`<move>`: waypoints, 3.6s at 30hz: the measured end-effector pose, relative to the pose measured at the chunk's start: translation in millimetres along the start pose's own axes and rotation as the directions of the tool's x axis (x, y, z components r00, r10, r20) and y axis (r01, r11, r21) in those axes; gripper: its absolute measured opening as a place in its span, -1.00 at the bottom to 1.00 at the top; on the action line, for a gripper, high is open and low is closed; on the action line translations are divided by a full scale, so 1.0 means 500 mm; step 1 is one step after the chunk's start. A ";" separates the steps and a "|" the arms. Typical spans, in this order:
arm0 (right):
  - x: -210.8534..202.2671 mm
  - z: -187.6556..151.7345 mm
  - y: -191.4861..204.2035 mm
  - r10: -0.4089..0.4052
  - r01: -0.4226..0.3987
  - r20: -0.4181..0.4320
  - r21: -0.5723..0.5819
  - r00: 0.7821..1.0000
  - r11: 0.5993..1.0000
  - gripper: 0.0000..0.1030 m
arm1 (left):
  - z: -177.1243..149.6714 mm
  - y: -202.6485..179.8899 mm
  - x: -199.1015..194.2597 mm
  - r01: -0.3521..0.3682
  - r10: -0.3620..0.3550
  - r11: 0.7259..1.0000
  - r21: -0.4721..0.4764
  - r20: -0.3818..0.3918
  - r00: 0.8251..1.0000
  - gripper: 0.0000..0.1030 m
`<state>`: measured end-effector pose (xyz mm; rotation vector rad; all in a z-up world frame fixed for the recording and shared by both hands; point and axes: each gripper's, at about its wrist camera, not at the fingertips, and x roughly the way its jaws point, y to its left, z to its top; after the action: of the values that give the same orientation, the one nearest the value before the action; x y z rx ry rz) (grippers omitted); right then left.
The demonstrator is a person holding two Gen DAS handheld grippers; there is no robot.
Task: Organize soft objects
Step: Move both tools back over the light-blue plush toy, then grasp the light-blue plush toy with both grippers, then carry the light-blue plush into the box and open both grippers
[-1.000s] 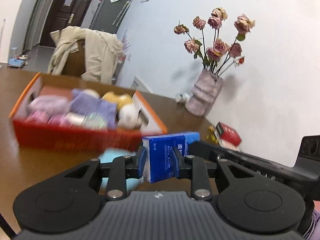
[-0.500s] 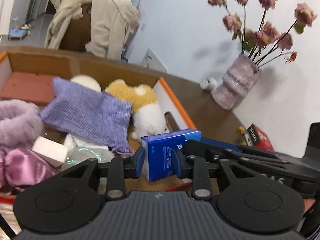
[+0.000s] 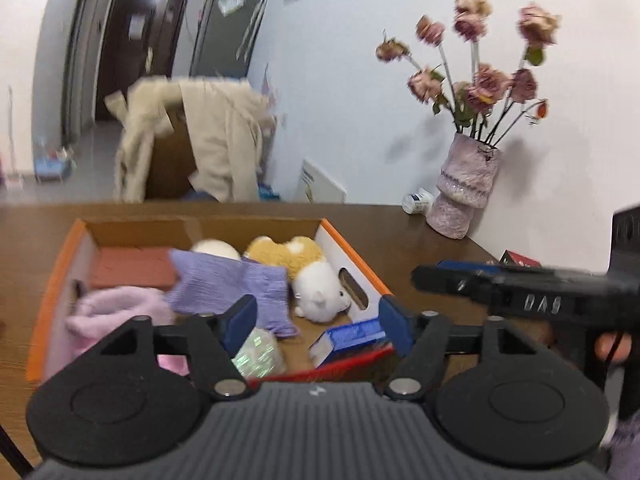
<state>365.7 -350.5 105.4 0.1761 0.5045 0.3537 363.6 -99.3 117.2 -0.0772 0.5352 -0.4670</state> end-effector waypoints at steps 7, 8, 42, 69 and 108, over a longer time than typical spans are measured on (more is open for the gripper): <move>-0.126 -0.051 0.060 0.007 -0.005 0.040 -0.045 0.999 0.999 0.31 | -0.098 -0.023 -0.146 -0.134 0.125 0.985 0.109 0.087 0.988 0.61; -0.136 -0.066 0.070 0.015 -0.013 0.034 -0.056 0.999 0.998 0.35 | -0.115 -0.021 -0.162 -0.143 0.133 0.983 0.112 0.092 0.987 0.63; -0.061 -0.273 0.185 -0.111 0.126 -0.101 0.161 0.989 0.979 0.09 | -0.200 0.082 -0.088 0.046 -0.047 0.999 -0.017 -0.068 0.997 0.29; 0.084 -0.260 0.059 0.115 -0.068 -0.122 0.341 0.986 0.937 -0.31 | -0.192 0.148 0.120 0.203 -0.266 0.923 -0.328 -0.158 0.951 -0.30; -0.111 -0.087 0.184 0.079 -0.095 0.111 0.143 0.991 0.985 -0.41 | -0.049 0.090 -0.083 0.264 -0.250 0.905 -0.332 0.086 0.964 -0.37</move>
<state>272.1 -282.9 115.5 0.3595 0.4193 0.3905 338.2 -39.5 107.2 -0.4961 0.5634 -0.6251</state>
